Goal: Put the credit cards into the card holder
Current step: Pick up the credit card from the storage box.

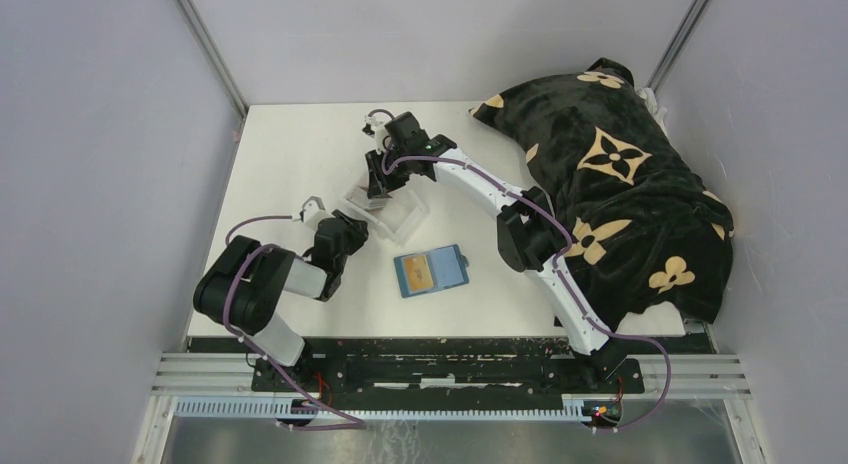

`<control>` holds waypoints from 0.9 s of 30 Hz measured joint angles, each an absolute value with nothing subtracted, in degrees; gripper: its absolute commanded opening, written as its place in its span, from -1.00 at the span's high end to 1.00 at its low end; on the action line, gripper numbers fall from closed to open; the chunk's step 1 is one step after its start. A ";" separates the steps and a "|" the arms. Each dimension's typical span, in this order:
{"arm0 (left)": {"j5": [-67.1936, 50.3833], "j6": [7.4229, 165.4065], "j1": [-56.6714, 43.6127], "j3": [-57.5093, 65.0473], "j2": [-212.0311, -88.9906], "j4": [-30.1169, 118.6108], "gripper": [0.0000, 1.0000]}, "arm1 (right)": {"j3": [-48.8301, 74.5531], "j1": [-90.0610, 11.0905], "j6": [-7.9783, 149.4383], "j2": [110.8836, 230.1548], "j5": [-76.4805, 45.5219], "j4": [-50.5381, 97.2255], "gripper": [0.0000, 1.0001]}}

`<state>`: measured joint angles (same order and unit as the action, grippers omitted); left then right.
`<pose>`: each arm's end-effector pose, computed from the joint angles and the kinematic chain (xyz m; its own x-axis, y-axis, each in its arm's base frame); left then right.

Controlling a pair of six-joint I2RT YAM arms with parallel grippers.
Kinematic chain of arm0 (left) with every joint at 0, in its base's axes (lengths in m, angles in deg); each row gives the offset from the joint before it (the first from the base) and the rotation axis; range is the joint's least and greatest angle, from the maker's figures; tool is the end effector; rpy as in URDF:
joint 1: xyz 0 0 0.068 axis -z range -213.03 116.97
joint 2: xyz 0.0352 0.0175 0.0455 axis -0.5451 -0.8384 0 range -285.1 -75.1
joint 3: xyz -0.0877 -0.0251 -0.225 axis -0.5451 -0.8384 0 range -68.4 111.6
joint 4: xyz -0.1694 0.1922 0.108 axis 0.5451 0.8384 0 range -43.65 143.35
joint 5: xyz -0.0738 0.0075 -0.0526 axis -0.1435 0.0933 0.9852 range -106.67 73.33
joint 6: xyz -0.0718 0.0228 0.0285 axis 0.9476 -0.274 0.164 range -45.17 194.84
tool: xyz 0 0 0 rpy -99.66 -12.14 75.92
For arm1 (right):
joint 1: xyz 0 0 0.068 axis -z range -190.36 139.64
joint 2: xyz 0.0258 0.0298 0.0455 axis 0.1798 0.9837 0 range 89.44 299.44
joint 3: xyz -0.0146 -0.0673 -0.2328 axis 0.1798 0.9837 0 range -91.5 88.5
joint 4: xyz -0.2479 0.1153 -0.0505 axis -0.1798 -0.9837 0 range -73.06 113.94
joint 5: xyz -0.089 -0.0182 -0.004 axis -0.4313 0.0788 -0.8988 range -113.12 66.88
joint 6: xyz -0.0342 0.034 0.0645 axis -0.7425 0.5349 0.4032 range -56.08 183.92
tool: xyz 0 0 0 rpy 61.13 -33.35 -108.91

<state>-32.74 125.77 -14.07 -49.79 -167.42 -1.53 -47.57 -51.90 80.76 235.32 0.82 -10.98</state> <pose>0.2781 -0.0753 0.0495 -0.3191 -0.6792 -0.6609 -0.2716 0.7337 -0.6228 0.4150 0.4055 0.1616 -0.7423 -0.3039 -0.5972 -0.6340 0.6069 0.4793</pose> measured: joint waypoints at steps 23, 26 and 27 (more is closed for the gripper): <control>-31.50 125.77 -14.66 -49.22 -168.34 -2.18 0.24 | -46.35 -52.84 78.07 232.72 -2.50 -12.66 0.89; -31.47 125.75 -14.66 -49.22 -168.34 -2.20 0.24 | -45.59 -53.12 76.80 231.72 -4.82 -13.29 0.95; -31.45 125.75 -14.66 -49.22 -168.34 -2.20 0.25 | -45.54 -53.23 76.30 231.32 -5.75 -13.53 0.96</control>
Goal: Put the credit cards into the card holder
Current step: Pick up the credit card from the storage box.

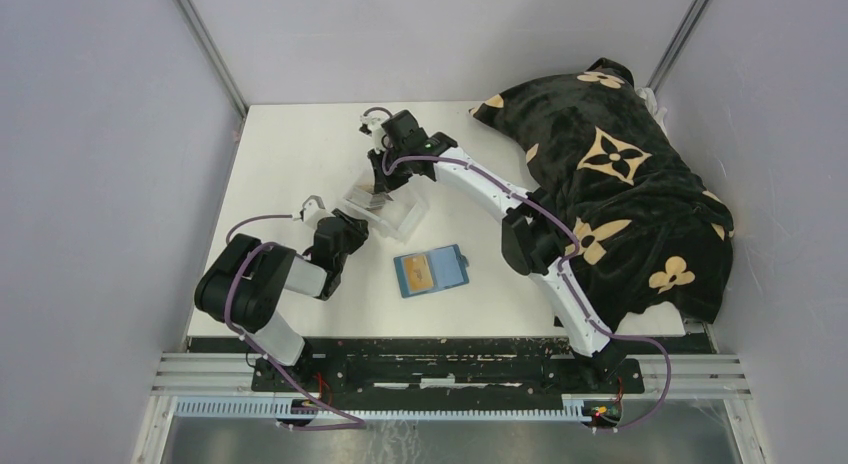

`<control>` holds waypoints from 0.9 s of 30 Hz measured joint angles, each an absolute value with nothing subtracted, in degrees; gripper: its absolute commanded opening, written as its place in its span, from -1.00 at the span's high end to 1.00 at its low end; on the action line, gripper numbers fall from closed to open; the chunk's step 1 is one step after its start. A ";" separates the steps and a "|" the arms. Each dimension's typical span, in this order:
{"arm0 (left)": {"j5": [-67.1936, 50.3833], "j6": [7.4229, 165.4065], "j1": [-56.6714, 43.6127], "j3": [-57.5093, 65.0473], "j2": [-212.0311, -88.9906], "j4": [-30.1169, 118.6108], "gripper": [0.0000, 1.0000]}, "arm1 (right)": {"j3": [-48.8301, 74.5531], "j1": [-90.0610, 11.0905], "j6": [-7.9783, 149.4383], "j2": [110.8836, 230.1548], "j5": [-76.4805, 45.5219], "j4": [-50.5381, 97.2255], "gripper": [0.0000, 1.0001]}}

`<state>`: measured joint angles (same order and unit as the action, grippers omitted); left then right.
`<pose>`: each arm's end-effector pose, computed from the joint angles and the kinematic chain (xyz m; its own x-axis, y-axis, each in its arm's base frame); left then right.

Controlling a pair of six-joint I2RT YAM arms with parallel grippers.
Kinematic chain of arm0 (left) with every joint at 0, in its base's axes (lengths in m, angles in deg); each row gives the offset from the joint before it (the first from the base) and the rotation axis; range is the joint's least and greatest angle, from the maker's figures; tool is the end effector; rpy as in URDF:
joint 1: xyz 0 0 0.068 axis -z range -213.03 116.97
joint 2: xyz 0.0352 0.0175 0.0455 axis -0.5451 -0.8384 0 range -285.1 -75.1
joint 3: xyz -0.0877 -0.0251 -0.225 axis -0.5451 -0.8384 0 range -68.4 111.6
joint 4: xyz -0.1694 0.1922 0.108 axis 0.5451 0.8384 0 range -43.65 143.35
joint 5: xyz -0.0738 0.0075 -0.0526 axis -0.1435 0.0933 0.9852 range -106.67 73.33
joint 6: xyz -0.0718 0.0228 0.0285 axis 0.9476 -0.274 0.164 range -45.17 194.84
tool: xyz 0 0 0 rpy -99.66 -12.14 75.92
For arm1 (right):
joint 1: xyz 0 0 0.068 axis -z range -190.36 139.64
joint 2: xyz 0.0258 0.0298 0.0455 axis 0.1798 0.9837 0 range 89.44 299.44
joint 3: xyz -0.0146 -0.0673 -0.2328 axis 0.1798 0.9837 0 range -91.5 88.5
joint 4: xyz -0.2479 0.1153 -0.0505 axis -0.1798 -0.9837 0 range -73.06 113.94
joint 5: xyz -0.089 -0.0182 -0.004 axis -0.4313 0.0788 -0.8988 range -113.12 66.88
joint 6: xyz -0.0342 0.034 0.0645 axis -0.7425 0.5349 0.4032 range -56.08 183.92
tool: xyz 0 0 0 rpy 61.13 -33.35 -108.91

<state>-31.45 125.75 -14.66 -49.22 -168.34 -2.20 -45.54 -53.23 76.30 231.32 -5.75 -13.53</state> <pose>0.2812 -0.0749 0.0491 -0.3246 -0.6830 -0.6543 -0.2629 0.7297 -0.6313 0.4038 0.4032 0.1810 -0.6812 -0.3531 -0.6413 -0.6728 0.6473 0.3582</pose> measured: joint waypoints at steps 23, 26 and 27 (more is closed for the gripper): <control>-31.67 124.02 -14.66 -51.67 -150.92 6.56 0.11 | -32.84 -53.91 71.71 220.09 -15.70 -12.99 0.98; -31.56 123.15 -14.66 -52.30 -146.70 8.81 0.03 | -30.44 -53.97 71.71 217.20 -15.87 -12.49 0.98; -31.52 122.87 -14.66 -52.67 -145.28 9.36 0.01 | -28.97 -54.04 71.73 215.67 -15.90 -12.27 0.98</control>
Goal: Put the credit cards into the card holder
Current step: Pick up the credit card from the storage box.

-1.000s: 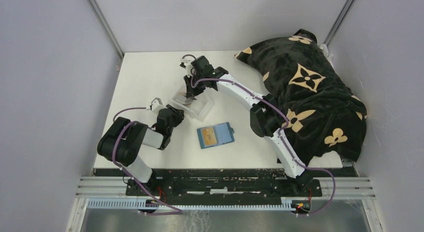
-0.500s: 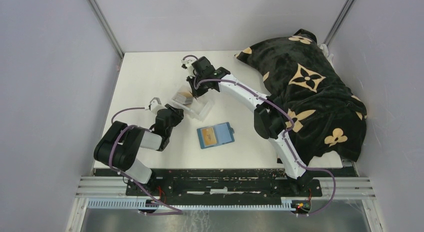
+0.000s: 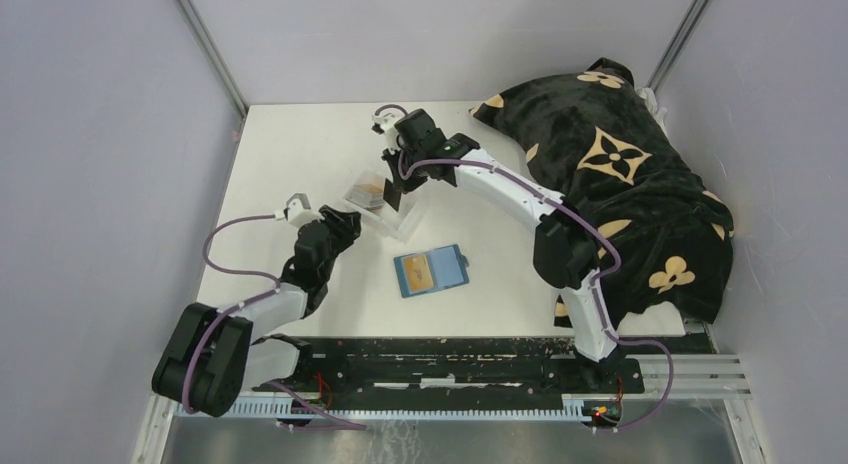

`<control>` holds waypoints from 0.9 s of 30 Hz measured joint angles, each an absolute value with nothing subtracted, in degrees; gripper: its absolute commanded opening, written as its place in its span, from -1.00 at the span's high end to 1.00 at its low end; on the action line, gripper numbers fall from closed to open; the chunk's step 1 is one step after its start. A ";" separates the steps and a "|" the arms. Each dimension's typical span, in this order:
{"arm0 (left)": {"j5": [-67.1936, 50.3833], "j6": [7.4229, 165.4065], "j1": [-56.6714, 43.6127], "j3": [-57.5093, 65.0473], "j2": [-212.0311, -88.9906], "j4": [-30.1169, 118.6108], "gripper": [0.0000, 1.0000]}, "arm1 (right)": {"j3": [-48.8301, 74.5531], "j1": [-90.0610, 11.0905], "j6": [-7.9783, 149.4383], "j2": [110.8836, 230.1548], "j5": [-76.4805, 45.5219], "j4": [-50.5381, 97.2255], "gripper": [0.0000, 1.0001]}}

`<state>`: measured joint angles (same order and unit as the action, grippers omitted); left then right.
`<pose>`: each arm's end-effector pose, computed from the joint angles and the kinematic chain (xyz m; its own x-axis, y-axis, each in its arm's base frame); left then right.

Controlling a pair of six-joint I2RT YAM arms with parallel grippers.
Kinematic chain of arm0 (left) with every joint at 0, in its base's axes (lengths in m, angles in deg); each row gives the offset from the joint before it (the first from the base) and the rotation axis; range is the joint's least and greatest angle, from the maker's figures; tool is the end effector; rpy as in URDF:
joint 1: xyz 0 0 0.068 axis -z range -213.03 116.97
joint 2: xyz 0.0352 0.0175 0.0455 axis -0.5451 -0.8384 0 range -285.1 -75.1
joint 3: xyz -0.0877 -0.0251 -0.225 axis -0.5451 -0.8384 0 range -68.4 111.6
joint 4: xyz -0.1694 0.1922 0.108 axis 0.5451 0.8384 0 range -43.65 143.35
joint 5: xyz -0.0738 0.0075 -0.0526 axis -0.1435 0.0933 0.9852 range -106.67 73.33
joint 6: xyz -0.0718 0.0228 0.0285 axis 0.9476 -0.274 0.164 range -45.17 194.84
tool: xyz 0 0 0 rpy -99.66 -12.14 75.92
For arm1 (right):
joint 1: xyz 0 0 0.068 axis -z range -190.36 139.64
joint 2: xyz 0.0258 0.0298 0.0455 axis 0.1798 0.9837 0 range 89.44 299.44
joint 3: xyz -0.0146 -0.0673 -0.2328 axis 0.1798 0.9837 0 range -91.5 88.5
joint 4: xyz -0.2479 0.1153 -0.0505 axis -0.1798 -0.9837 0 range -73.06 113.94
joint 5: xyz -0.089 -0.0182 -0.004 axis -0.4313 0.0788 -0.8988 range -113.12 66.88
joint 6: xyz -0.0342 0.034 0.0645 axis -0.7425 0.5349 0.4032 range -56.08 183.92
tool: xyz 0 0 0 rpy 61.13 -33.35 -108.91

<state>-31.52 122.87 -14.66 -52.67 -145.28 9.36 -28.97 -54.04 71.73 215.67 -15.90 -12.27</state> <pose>0.2687 -0.0706 0.1114 -0.2443 -0.6761 -0.6951 -0.1631 0.7353 -0.6579 0.3754 0.3707 0.2195 -0.6083 -0.3945 -0.6888 -0.6731 0.7162 0.1843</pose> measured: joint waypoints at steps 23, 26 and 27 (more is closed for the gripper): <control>-1.55 115.70 -12.73 -60.37 -135.05 -5.00 -0.58 | 11.35 -54.50 79.34 179.37 -1.62 -7.37 0.98; 3.08 115.22 -11.64 -60.39 -135.94 -8.50 -0.59 | 13.76 -54.50 80.69 176.18 0.50 -6.82 0.98; 4.41 115.00 -11.07 -60.39 -136.16 -9.40 -0.59 | 14.24 -54.48 80.93 175.48 0.91 -6.74 0.98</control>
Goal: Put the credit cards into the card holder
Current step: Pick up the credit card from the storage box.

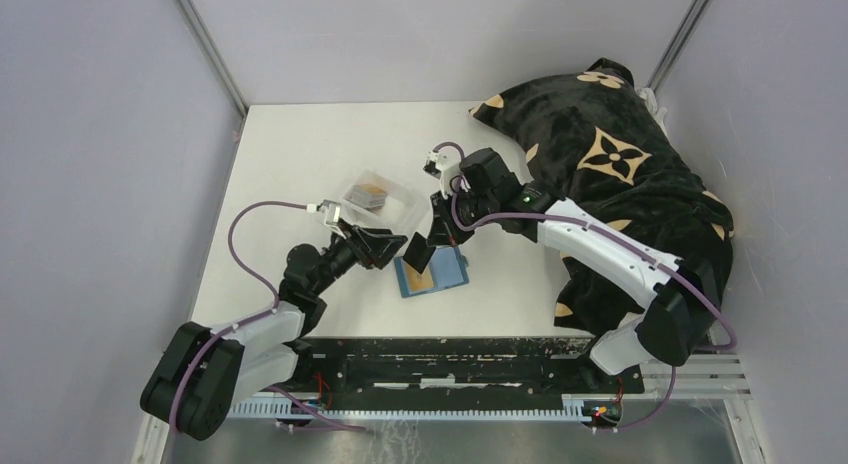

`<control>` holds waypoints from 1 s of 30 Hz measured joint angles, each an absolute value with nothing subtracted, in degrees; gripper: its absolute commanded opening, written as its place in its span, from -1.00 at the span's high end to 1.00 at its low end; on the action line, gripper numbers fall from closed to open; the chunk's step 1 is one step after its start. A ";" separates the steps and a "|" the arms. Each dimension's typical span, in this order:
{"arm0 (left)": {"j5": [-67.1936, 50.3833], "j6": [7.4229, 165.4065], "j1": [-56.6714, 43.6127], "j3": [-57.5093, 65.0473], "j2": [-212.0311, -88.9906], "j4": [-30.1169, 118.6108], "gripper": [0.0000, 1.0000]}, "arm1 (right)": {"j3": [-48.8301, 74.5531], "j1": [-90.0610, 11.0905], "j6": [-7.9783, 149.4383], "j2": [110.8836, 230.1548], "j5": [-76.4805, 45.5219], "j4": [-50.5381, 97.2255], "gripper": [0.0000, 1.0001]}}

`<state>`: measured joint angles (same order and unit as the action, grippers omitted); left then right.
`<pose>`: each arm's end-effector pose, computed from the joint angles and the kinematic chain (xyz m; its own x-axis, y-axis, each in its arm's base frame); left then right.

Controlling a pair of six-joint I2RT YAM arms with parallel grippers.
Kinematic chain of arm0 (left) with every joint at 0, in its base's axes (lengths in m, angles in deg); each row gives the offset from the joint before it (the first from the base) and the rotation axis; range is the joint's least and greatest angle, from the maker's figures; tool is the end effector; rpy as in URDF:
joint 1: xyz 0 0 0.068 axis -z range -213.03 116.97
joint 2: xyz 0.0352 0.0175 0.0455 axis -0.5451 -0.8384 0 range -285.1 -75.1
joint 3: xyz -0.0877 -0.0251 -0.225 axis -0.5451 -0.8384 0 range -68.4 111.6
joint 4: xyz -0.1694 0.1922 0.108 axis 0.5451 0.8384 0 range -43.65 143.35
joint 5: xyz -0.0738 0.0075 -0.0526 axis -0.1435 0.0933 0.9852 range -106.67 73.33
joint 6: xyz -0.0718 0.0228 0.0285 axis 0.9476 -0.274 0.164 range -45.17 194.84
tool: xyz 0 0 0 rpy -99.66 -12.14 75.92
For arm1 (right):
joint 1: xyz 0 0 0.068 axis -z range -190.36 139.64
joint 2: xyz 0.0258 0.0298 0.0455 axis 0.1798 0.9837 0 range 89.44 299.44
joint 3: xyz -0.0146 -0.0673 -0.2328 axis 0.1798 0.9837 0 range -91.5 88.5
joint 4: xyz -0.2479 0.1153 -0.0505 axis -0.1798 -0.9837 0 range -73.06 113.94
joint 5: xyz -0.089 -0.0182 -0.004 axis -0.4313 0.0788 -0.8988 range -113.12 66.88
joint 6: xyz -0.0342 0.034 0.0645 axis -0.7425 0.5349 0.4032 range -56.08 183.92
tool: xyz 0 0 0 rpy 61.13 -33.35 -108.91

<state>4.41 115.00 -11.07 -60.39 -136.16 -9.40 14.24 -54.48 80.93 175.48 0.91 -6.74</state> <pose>0.2242 -0.1176 0.1500 -0.4065 -0.4850 -0.7743 0.5495 0.5473 -0.6313 0.2492 0.2813 0.2580 -0.7126 -0.3188 -0.6250 -0.6725 0.5644 0.4788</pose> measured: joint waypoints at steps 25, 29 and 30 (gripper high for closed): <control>19.54 114.12 -8.04 -62.77 -140.77 -16.70 -0.41 | 21.21 -50.41 86.83 173.77 11.99 -0.38 0.98; 21.64 114.14 -7.88 -62.47 -143.62 -18.55 -0.27 | 21.21 -50.41 86.92 174.91 13.13 0.06 0.98; 22.32 114.17 -7.86 -62.40 -144.18 -19.14 -0.23 | 21.19 -50.41 86.92 175.41 13.39 0.08 0.98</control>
